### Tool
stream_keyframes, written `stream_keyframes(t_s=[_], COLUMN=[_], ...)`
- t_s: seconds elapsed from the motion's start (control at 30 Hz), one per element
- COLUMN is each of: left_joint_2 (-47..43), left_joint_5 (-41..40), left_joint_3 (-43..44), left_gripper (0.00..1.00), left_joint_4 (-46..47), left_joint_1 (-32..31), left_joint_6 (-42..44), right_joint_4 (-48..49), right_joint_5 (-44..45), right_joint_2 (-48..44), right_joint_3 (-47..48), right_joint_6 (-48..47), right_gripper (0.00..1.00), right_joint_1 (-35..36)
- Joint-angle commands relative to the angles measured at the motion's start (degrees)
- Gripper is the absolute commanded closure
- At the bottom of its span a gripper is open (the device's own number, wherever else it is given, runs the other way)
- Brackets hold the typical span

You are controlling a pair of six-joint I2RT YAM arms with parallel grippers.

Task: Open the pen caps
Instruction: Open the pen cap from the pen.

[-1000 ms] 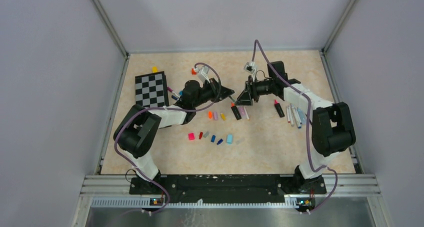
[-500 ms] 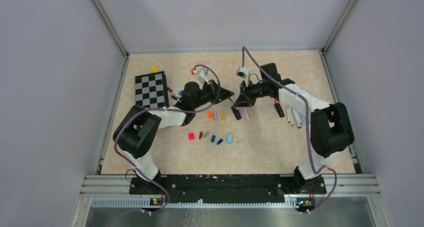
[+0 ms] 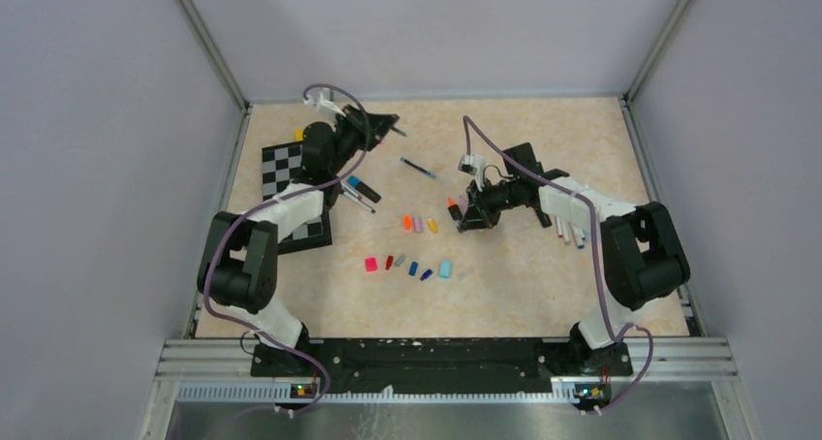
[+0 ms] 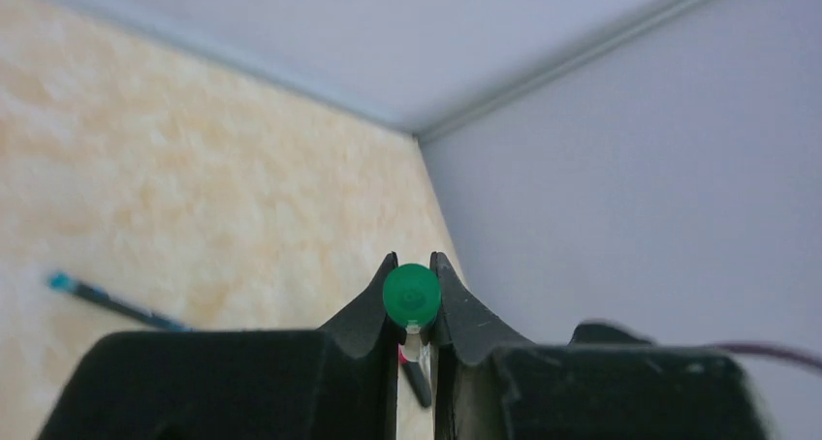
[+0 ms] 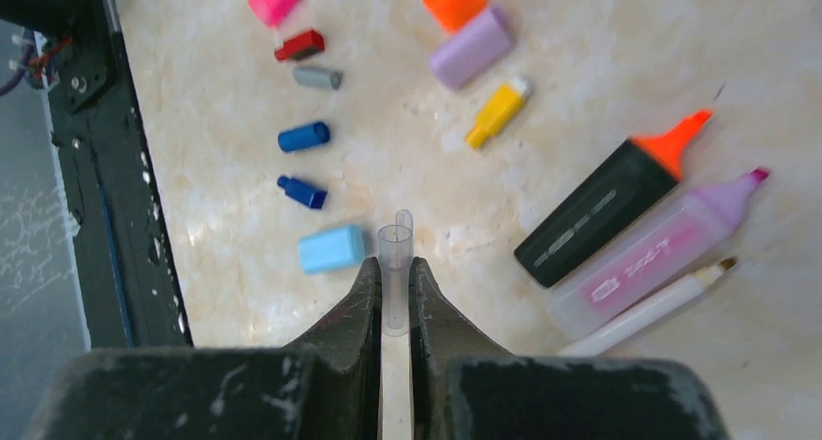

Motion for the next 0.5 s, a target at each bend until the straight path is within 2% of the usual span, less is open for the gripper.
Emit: stream_keyframes(t_s=[0.0, 0.17, 0.27, 0.37, 0.47], left_joint_2=[-5.9, -10.0, -13.5, -17.3, -20.2], left_joint_5=[-2.5, 1.0, 3.1, 5.5, 7.2], left_joint_3=[3.6, -2.9, -7.5, -10.5, -12.7], left_gripper=[1.00, 1.00, 1.00, 1.00, 1.00], left_joint_4=[0.5, 2.8, 1.6, -0.9, -3.6], left_joint_1=[2.6, 2.8, 2.8, 2.7, 2.5], left_joint_6=[1.8, 3.4, 6.3, 9.4, 12.2], right_joint_4=[-0.5, 6.4, 9.9, 9.9, 8.9], right_joint_5=[1.8, 4.8, 10.2, 17.9, 21.0], right_joint_2=[-2.4, -0.8, 2.2, 6.3, 10.2], right_joint_3=[-2.1, -2.4, -1.4, 1.6, 5.0], right_joint_6=[-1.9, 7.0, 14.5, 21.5, 25.0], right_gripper=[1.00, 1.00, 1.00, 1.00, 1.00], right_joint_1=[0.4, 1.0, 2.8, 5.3, 7.2])
